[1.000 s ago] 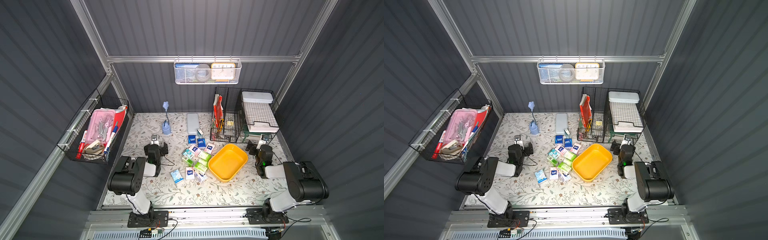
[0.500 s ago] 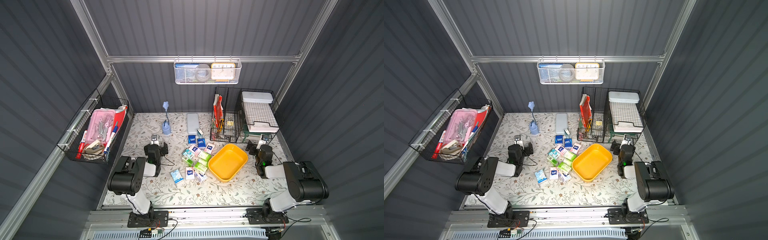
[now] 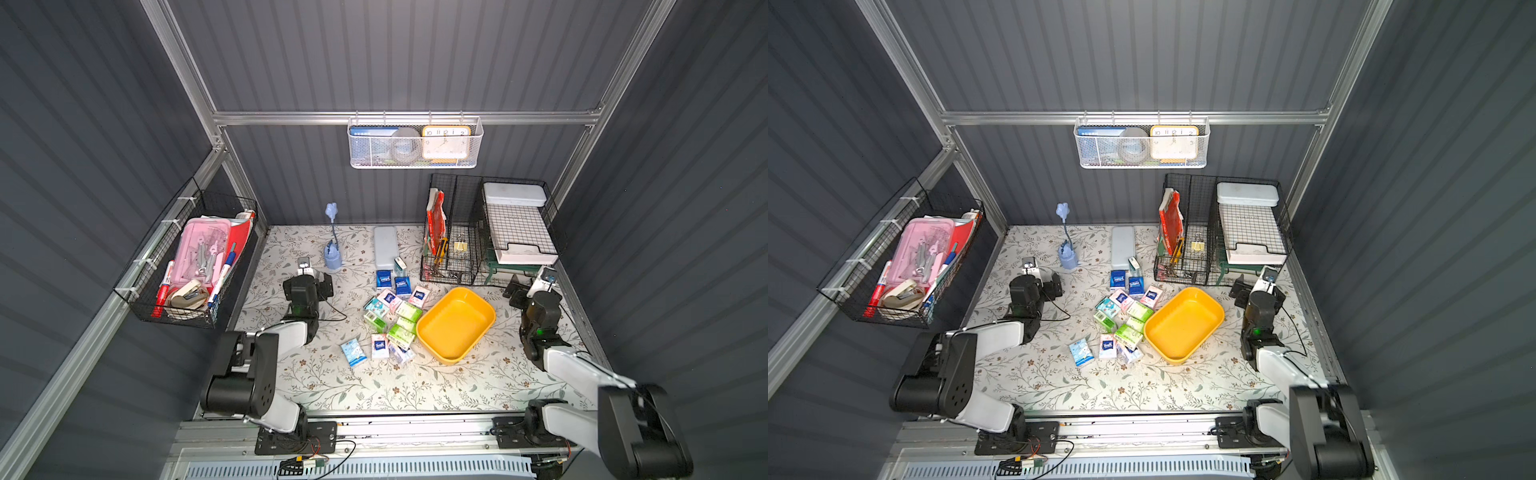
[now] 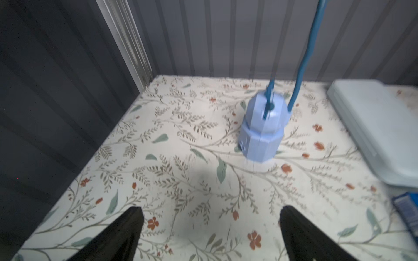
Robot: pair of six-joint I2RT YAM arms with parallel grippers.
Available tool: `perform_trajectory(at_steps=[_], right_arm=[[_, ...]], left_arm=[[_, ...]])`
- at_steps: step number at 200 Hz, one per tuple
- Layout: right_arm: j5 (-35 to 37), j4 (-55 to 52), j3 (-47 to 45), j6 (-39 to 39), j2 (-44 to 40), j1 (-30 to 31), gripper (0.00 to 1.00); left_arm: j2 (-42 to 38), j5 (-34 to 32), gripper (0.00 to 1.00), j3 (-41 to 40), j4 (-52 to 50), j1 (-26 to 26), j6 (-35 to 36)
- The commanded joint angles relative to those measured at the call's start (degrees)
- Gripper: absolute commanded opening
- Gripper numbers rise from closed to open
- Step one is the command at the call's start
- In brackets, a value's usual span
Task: Put the pocket tissues into the storage box
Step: Pick up the pocket tissues from the center of the board.
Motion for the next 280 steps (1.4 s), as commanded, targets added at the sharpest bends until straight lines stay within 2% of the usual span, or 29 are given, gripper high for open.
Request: perform_trajectory(at_steps=[1,23,50,75,106,132,156,163,177,223,280], right_arm=[[2.8,-29.0,9.8,7.0,-6.0,0.9,0.98],[1.3,-41.7,16.5,11.3,-8.6,5.8,0.94],[1.4,-51.4,22.9,12.5,-7.1,18.4,0.92],[-7.7,-59.3,30.0,13.8,-0.3,28.0,0.92],[-20.2,-62.1,37.5,13.5,11.2,35.5,0.89],[-31.6,-61.5,42.9,12.2,20.4,39.3,0.84],[-34.7,-64.1,50.2,9.7,29.9,43.0,0.82],[-38.4,-65.5,52.4,9.0,32.7,43.3,0.82],[-40.8,-67.3,56.0,8.0,37.5,44.1,0.81],[-38.4,-71.5,61.4,2.5,46.7,45.5,0.81],[-35.9,-77.1,62.1,-3.0,49.4,45.6,0.81]], left_arm=[[-5.5,0.2,0.99,4.8,-17.5,-0.3,-6.8],[-9.0,2.2,0.99,6.1,-23.8,-0.8,-13.9],[-10.8,5.7,0.99,7.6,-32.8,-1.6,-24.8],[-11.7,10.0,0.99,6.9,-37.5,-2.9,-30.8],[-10.4,14.1,0.99,8.9,-44.4,-3.1,-32.0],[-6.4,20.0,0.99,11.8,-49.7,-2.9,-32.6],[-4.3,22.6,0.99,11.4,-49.2,-2.3,-34.8],[-4.1,23.2,0.99,10.9,-48.5,-2.0,-35.5],[-3.9,24.7,0.99,10.0,-47.5,-0.8,-36.4],[-6.6,29.6,0.99,6.1,-46.5,5.3,-37.0],[-9.1,28.9,0.99,6.7,-48.1,5.7,-34.8]])
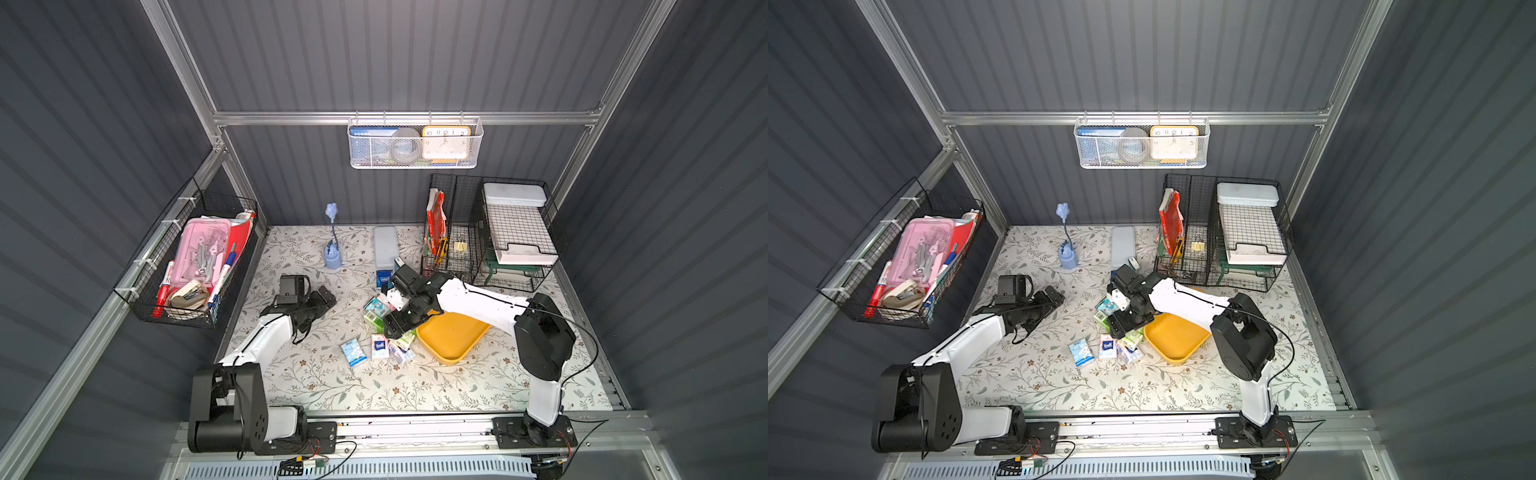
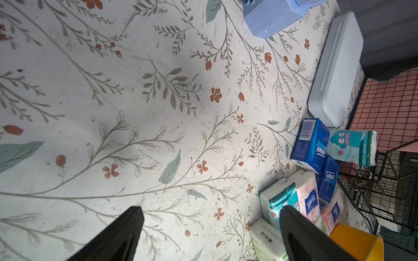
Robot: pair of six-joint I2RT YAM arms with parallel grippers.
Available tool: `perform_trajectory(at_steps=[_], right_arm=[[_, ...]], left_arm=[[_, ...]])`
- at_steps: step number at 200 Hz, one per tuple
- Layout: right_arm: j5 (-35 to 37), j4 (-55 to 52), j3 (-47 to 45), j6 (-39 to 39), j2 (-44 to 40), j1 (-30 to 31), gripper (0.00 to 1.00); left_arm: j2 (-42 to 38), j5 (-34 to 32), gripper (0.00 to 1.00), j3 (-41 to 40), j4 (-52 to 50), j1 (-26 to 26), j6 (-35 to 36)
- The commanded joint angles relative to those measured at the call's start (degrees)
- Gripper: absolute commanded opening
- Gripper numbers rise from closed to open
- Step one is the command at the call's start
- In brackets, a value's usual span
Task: Put the pocket tissues into the storage box
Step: Pick up the pocket tissues from the center of the board.
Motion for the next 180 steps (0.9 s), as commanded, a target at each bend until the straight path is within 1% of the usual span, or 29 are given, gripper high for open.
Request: perform_trajectory(at_steps=[1,53,90,119,142,152,180], right_arm=[[1.0,-4.2,1.2,-3.6,0.8,0.0,0.81],[-0.8,-3.1,1.8,-4.1,3.5,0.0,0.81],[-1.0,-2.2,2.2,-3.7,4.7,0.1,0.76],[-1.4,-1.5,2.2,-3.2,4.8,0.1,0.63],[-1.6,-1.0,2.1,-2.5,4.7,0.1,0.47],[-1.8,-0.8,2.0,-2.2,4.6,0.1,0.45],[-1.6,-0.4,2.0,-1.1,3.3,0.1,0.45]], left_arm=[[-1.3,1.2,0.99,0.1,-1.0,0.1,1.1],[-0.9,2.1,0.99,0.3,0.0,0.1,0.1],[-1.6,1.5,0.99,0.5,-0.8,0.0,0.1],[-2.2,1.0,0.99,0.3,-1.0,0.1,0.1],[-2.2,1.0,0.99,0.3,-1.0,0.1,0.0],[-2.2,0.9,0.99,0.3,-1.1,0.0,0.0],[-2.1,1.0,0.99,0.5,-1.2,0.1,0.0]])
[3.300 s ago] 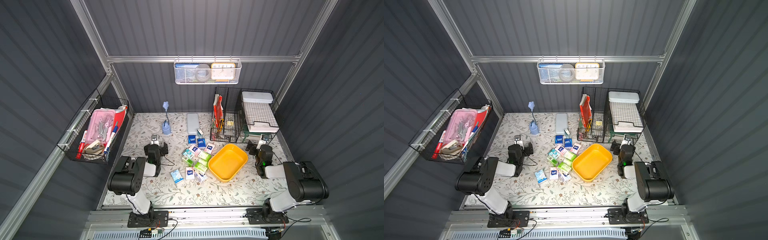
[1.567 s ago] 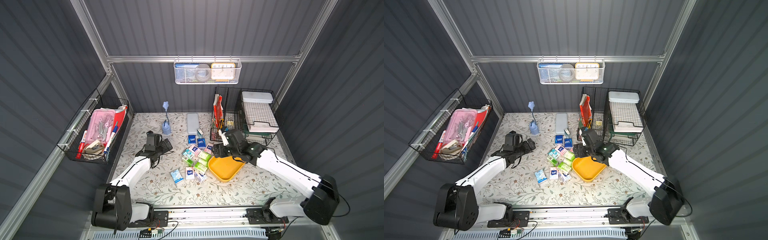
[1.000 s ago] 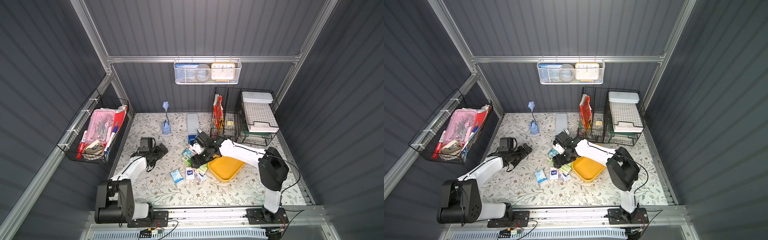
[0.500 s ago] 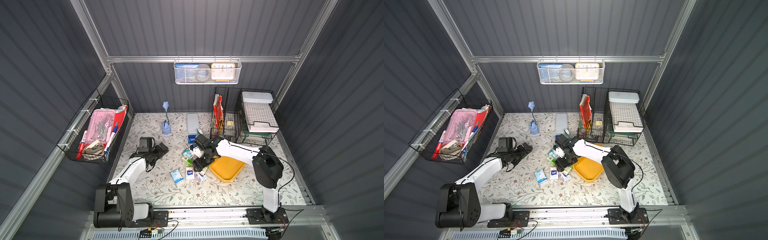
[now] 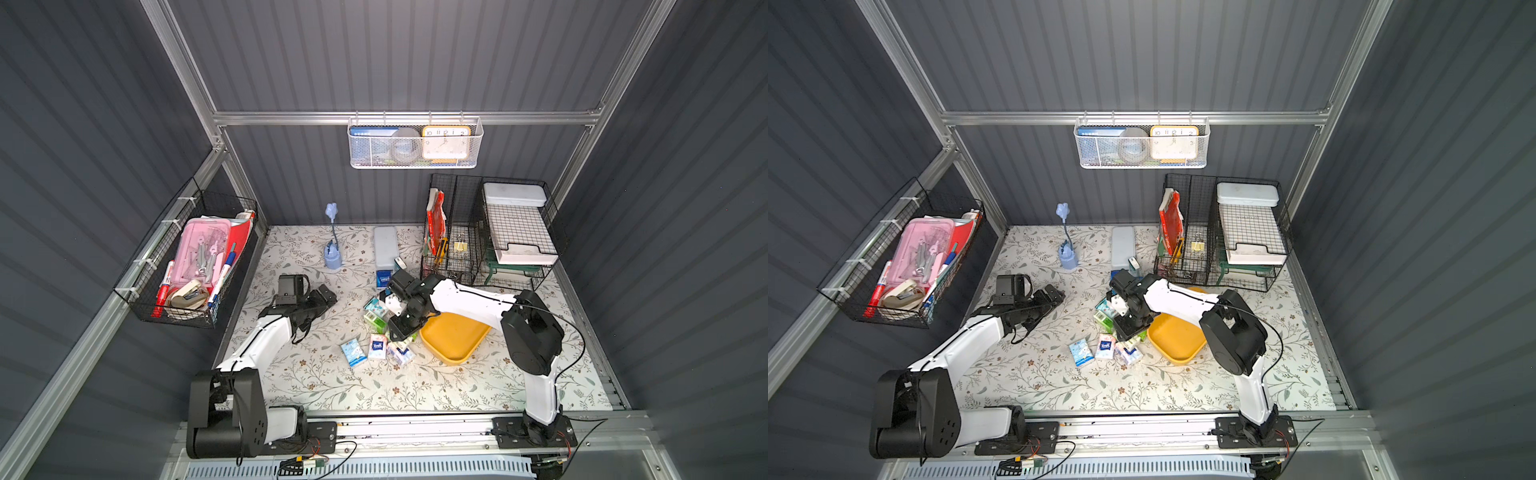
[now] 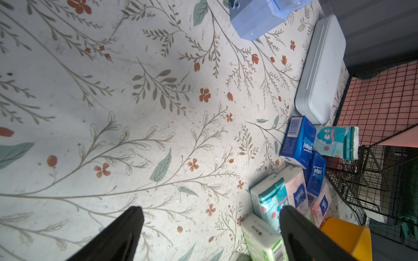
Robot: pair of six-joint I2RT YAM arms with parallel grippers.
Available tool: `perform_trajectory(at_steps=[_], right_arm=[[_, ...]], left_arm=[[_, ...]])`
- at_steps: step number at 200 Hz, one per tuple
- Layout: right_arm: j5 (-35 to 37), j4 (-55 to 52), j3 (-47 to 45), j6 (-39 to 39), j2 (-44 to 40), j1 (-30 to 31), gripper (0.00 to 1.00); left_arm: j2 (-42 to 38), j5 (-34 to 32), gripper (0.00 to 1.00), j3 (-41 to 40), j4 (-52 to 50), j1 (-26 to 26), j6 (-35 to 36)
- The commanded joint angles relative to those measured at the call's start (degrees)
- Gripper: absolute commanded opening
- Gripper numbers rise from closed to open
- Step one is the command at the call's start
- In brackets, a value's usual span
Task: Put the pocket tissues into the storage box
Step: Pick up the pocket tissues from the center of the board, then place the pocket tissues in the storage box.
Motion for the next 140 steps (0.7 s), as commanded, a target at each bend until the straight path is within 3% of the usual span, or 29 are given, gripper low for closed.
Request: perform_trajectory(at_steps=[1,51,96,140], right_arm=[[-0.4,0.5,1.1,1.3,-0.9,0.1,0.45],[2.1,0.5,1.8,4.0,-8.6,0.0,0.43],[10.8,-7.0,0.9,3.1,-16.1,-0.9,0.43],[19.0,-15.7,-1.9,4.4,-22.1,-7.2,0.43]], left_arm=[[-1.0,-0.3,0.99,0.6,-1.2,0.1,0.1],[1.3,0.3,0.99,4.4,-1.7,-0.1,2.0],[3.8,1.3,0.99,9.8,-4.2,-4.0,4.6],[7.2,3.5,0.99,13.8,-4.4,-7.5,4.9]])
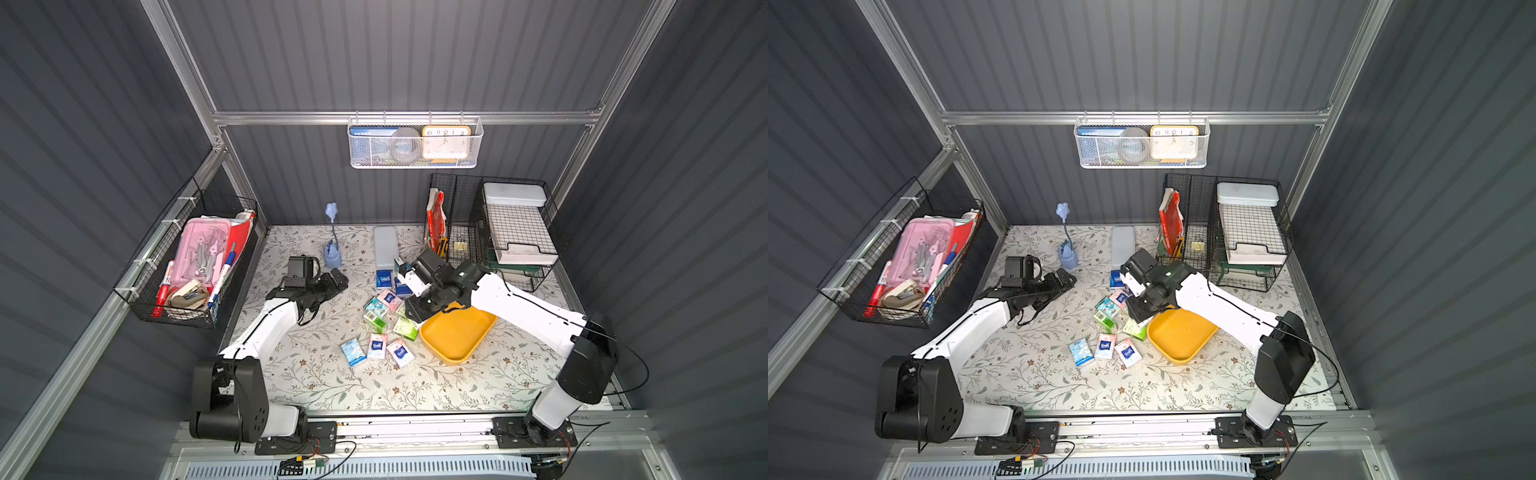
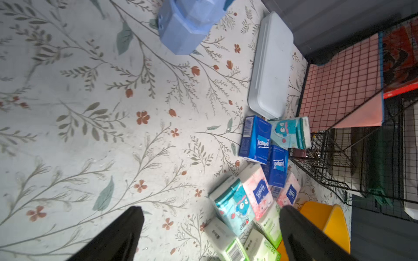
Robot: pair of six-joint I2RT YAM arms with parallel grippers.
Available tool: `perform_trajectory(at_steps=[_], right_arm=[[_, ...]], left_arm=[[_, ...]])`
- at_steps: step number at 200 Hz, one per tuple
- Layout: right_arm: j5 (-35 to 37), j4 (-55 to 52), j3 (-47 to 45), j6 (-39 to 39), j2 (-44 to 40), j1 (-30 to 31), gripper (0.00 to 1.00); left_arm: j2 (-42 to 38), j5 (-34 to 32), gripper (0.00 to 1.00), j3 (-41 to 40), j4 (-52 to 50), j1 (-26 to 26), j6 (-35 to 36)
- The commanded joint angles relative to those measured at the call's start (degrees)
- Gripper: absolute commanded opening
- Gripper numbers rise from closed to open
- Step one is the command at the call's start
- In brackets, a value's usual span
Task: Put the pocket tissues into the storage box
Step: Place the pocket tissues in the storage box.
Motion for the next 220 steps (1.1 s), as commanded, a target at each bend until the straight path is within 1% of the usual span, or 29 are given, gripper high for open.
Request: perform_trajectory(at_steps=[1,22,40,64,86,95,111,156,190,220], right_arm=[[7.3,-7.6,-1.9,1.6,-2.8,-4.2,0.43],[14.6,-9.8,-3.5,7.9,-4.0,-8.5,0.42],[15.8,-11.2,-3.7,15.1,-3.7,-12.1,0.41],[18.9,-8.8,-4.4,23.9,-2.0,-13.2,0.38],[18.7,-6.3,-4.6,31.3,0.4,-13.4,0.33],[18.4,-5.0,-5.2,34.5,1.5,-13.5,0.33],[17.9,-3.5,-6.5,40.7,3.4,-13.9,0.28],[16.9,2.1,-10.7,54.8,5.4,-14.4,0.29],[16.0,7.6,-14.4,60.3,6.0,-16.4,0.30],[16.8,7.3,-12.1,61.6,8.9,-17.7,0.31]], left_arm=[[1.9,1.8,0.99,2.3,-2.2,-1.6,1.9],[3.2,1.6,0.99,3.4,-2.3,-2.9,1.6],[4.0,1.5,0.99,4.0,-2.2,-3.5,1.1],[4.7,1.4,0.99,4.4,-2.1,-3.8,0.6],[4.9,1.4,0.99,4.8,-2.5,-3.8,0.4],[4.7,1.3,0.99,5.0,-2.8,-3.8,0.5],[4.2,0.6,0.99,4.9,-3.2,-3.8,0.9],[3.7,-0.2,0.99,4.0,-4.0,-3.8,1.5],[3.0,0.0,0.99,3.0,-3.9,-3.8,1.8],[3.1,0.9,0.99,2.6,-3.9,-3.8,1.9]])
